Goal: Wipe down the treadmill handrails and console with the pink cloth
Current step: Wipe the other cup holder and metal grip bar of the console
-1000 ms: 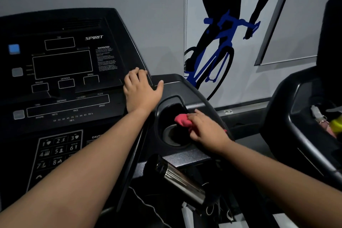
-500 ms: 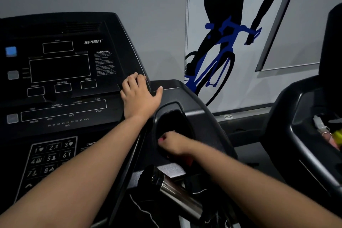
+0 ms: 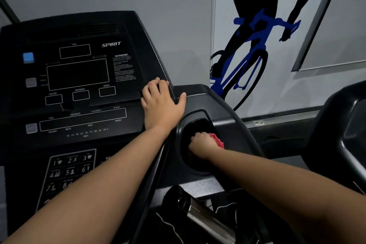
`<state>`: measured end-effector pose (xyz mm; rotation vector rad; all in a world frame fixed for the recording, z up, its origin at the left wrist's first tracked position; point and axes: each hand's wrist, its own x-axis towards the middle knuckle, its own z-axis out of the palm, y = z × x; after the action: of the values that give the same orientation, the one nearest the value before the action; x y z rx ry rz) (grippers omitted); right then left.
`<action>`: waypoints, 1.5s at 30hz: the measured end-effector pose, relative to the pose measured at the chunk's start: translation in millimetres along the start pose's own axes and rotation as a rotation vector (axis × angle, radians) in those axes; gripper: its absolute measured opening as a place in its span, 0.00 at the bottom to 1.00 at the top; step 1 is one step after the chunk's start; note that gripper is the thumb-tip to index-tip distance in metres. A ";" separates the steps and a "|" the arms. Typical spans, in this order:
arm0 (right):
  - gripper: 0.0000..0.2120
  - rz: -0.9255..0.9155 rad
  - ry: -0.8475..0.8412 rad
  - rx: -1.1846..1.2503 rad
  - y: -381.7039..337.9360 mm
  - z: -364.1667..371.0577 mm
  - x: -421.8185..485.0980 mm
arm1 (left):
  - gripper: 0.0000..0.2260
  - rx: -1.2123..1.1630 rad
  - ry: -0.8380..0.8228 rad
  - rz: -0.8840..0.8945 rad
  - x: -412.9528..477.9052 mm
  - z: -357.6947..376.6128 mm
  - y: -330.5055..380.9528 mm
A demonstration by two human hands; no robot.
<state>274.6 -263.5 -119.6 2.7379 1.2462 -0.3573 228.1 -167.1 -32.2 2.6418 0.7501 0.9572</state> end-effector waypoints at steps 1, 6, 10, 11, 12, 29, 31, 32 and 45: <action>0.15 0.004 0.049 0.062 2.1 -0.6 1.2 | 0.24 0.005 0.000 0.002 0.9 0.3 0.3; 0.10 0.086 0.093 0.289 1.4 -2.6 7.2 | 0.25 0.029 0.004 -0.002 3.0 1.3 -0.5; 0.13 0.079 0.041 0.404 -5.2 3.5 -7.0 | 0.26 0.033 0.009 -0.001 1.7 2.5 -2.5; 0.14 0.066 0.030 0.418 -8.0 3.8 -11.7 | 0.26 0.027 0.006 -0.002 1.8 2.1 -2.4; 0.15 0.059 0.008 0.423 -10.8 2.8 -16.7 | 0.25 0.018 0.003 -0.002 2.1 1.5 -1.9; 0.14 0.033 0.732 0.331 69.2 32.7 -110.7 | 0.23 -0.059 0.003 0.010 1.5 -1.2 -4.6; 0.16 0.294 0.795 0.367 64.3 34.7 -110.5 | 0.22 -0.076 0.002 0.008 1.9 -1.8 -4.8; 0.18 0.427 0.820 0.378 59.2 35.8 -112.1 | 0.22 -0.082 0.004 0.006 2.2 -2.2 -5.1; 0.06 0.218 0.438 1.302 -5.4 -5.4 -150.8 | 0.24 -0.177 -0.065 -0.019 1.0 -10.7 -4.5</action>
<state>175.7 -368.7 -75.4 4.1901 0.8755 -0.7887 220.1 -162.3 -25.2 2.4950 0.6428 0.8854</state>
